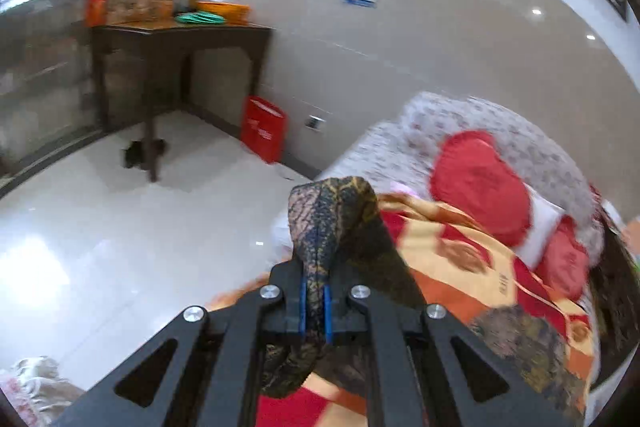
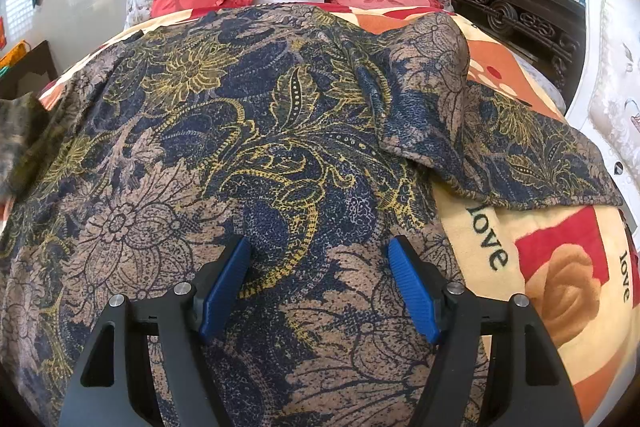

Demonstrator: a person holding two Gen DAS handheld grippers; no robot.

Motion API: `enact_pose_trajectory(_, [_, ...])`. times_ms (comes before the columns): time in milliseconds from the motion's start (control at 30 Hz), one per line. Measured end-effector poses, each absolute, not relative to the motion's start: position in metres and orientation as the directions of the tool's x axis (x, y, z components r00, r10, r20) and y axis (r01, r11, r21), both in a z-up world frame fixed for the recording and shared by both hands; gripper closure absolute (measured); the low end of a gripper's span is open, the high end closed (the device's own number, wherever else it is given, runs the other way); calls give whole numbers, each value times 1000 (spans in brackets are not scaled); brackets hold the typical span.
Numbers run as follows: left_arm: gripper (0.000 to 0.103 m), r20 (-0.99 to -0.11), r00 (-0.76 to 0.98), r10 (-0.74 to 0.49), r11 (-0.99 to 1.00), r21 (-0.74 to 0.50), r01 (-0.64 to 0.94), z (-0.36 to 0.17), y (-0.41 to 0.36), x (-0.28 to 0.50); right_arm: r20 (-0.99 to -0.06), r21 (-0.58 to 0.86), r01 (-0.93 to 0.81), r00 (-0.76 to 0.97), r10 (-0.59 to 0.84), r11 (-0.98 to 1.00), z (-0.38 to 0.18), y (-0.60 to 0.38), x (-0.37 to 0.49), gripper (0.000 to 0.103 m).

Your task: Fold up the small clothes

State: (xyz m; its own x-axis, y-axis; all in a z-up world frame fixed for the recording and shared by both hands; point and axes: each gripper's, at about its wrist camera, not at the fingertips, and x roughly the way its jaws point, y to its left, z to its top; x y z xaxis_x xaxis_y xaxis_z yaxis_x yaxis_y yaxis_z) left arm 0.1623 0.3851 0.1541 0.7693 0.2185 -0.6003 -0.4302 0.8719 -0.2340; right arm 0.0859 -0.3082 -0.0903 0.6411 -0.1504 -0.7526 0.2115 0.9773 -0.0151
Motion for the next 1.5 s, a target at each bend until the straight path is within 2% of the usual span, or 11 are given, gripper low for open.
enact_pose_trajectory(200, [97, -615, 755, 228, 877, -207, -434, 148, 384, 172, -753, -11, 211, 641, -147, 977, -90, -309, 86, 12])
enact_pose_trajectory(333, [97, -612, 788, 70, 936, -233, -264, 145, 328, 199, -752, -12, 212, 642, -149, 977, -90, -309, 86, 12])
enact_pose_trajectory(500, [97, -606, 762, -229, 955, -292, 55, 129, 190, 240, -752, -4, 211, 644, -142, 977, -91, -310, 85, 12])
enact_pose_trajectory(733, [97, -628, 630, -457, 888, -365, 280, 79, -14, 262, -752, 30, 208, 649, -115, 978, -91, -314, 83, 12])
enact_pose_trajectory(833, [97, -662, 553, -506, 861, -354, 365, 53, -96, 252, -752, 39, 206, 651, -107, 978, -91, -315, 83, 11])
enact_pose_trajectory(967, [97, -730, 460, -506, 838, -290, 461, 18, -174, 242, -751, 56, 202, 654, -92, 978, -91, -316, 82, 11])
enact_pose_trajectory(1233, [97, -779, 353, -518, 799, -293, 525, -17, -217, 236, -745, 95, 197, 664, -61, 976, -90, -319, 80, 10])
enact_pose_trajectory(1300, [91, -797, 265, -543, 759, -330, 562, -24, -220, 232, -745, 102, 195, 665, -55, 975, -89, -319, 80, 10])
enact_pose_trajectory(1367, [65, -801, 211, -560, 724, -349, 594, -28, -219, 226, -745, 107, 195, 665, -51, 975, -89, -318, 80, 10])
enact_pose_trajectory(1467, [47, -804, 239, -545, 722, -305, 621, -24, -202, 210, -747, 113, 194, 664, -45, 975, -88, -319, 81, 10])
enact_pose_trajectory(1500, [46, -802, 249, -543, 723, -295, 625, -23, -188, 204, -748, 120, 193, 662, -39, 974, -87, -320, 81, 10])
